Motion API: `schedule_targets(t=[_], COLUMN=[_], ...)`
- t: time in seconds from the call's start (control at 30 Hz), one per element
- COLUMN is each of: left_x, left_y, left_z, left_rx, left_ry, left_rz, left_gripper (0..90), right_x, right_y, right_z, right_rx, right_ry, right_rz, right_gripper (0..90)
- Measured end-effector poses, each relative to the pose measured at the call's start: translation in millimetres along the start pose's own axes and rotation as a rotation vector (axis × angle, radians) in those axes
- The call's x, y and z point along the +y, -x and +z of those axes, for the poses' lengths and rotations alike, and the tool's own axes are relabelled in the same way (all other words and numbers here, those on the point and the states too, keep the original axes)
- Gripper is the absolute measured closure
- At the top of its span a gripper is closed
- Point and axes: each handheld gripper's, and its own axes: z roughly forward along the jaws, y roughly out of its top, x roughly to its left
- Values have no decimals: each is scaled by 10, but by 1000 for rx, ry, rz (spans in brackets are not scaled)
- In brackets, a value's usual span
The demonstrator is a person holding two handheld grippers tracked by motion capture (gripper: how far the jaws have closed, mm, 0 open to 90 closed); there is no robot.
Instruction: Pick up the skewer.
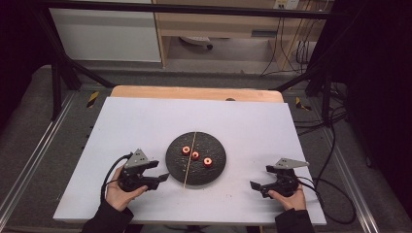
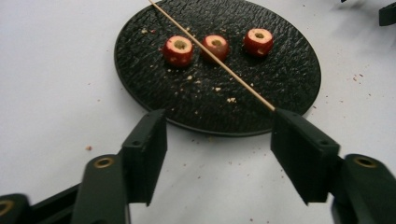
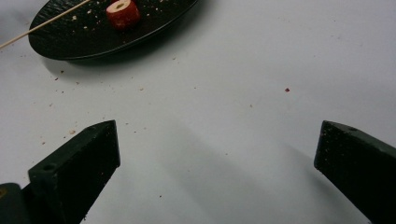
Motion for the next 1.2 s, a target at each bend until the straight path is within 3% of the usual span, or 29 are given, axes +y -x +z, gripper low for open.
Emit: schedule_targets(t=[0.17, 0.37, 0.5, 0.57, 0.7, 1.0, 1.2], left_x=[78, 177, 220, 242, 276, 304, 298], left_y=[65, 149, 194, 236, 306, 425, 466], left_z=[84, 224, 313, 365, 446, 634, 710], left_rx=[-6, 29, 30, 32, 9, -29, -41], left_ry=[-13, -56, -73, -77, -83, -116, -134], left_rz=[-1, -18, -40, -43, -47, -37, -20], left_gripper=[490, 494, 507, 567, 692, 881, 897], right_x=[-1, -1, -1, -1, -1, -1, 0], right_y=[-1, -3, -1, -1, 0, -1, -1], right_z=[2, 2, 3, 2, 2, 2, 0], right_rx=[0, 1, 1, 3, 3, 4, 5], right_ry=[-1, -1, -1, -1, -1, 0, 4], right_rz=[0, 3, 0, 0, 0, -1, -1], right_gripper=[8, 8, 9, 9, 9, 9, 9])
